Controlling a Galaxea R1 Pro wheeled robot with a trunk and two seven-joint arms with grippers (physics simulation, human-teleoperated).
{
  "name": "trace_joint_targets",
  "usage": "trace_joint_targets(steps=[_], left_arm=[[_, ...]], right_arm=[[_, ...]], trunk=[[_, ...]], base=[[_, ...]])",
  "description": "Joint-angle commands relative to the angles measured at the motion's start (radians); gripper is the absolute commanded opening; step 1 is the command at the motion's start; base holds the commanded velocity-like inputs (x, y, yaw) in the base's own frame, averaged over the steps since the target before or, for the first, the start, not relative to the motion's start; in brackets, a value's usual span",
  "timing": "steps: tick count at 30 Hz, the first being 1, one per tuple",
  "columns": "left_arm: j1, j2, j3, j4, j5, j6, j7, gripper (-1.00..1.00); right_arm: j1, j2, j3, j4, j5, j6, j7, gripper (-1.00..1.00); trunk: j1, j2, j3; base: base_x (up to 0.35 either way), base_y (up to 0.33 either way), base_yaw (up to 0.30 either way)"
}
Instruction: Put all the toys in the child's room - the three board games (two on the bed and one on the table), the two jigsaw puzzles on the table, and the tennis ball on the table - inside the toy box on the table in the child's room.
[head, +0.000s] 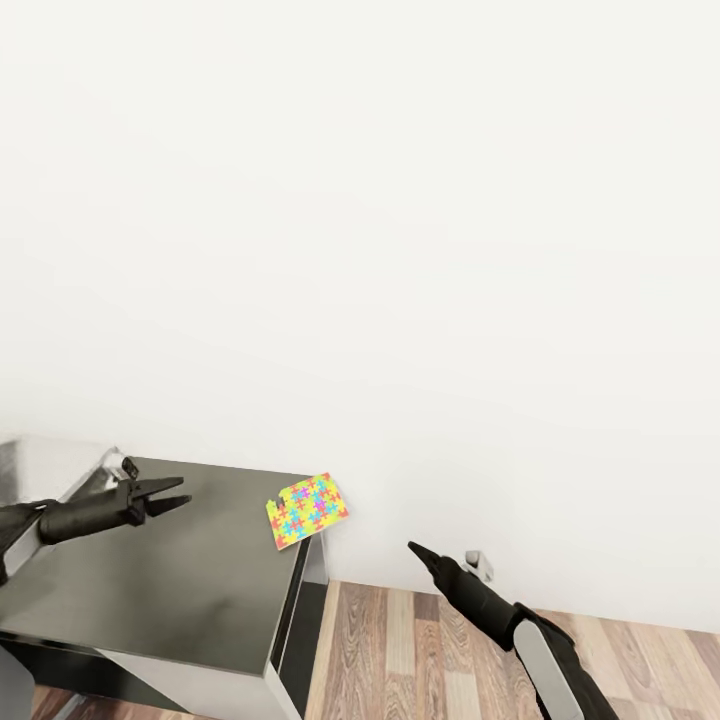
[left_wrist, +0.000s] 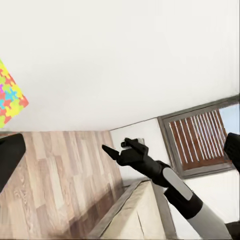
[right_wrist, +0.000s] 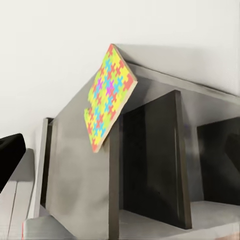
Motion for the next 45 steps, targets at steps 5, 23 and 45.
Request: trace_joint_targets(steps=[5,23,45], left_arm=[[-0.001,-0.158,-0.011,-0.109,-0.039,0.097,-0.004,1.00],[-0.003,-0.168,0.032,-0.513,-0.095,0.341,0.082,1.00],[-0.001,-0.095,0.042,-0.571,-0.093,0.338,0.134,1.00]], right_arm=[[-0.003,0.010,0.013,0.008,0.005,0.004,0.003,1.00],[-0.004,0.008,0.003,0.036,0.015,-0.043,0.001,1.00],[-0.181,0.008,0.002,0.260,-0.007,0.097,0.081,1.00]], trunk=[[0.020,-0.037,-0.017],[0.089,-0.163,-0.074],[0.173,-0.317,-0.143]], base=[[0.000,0.000,0.000],[0.000,0.000,0.000],[0.000,0.000,0.000]])
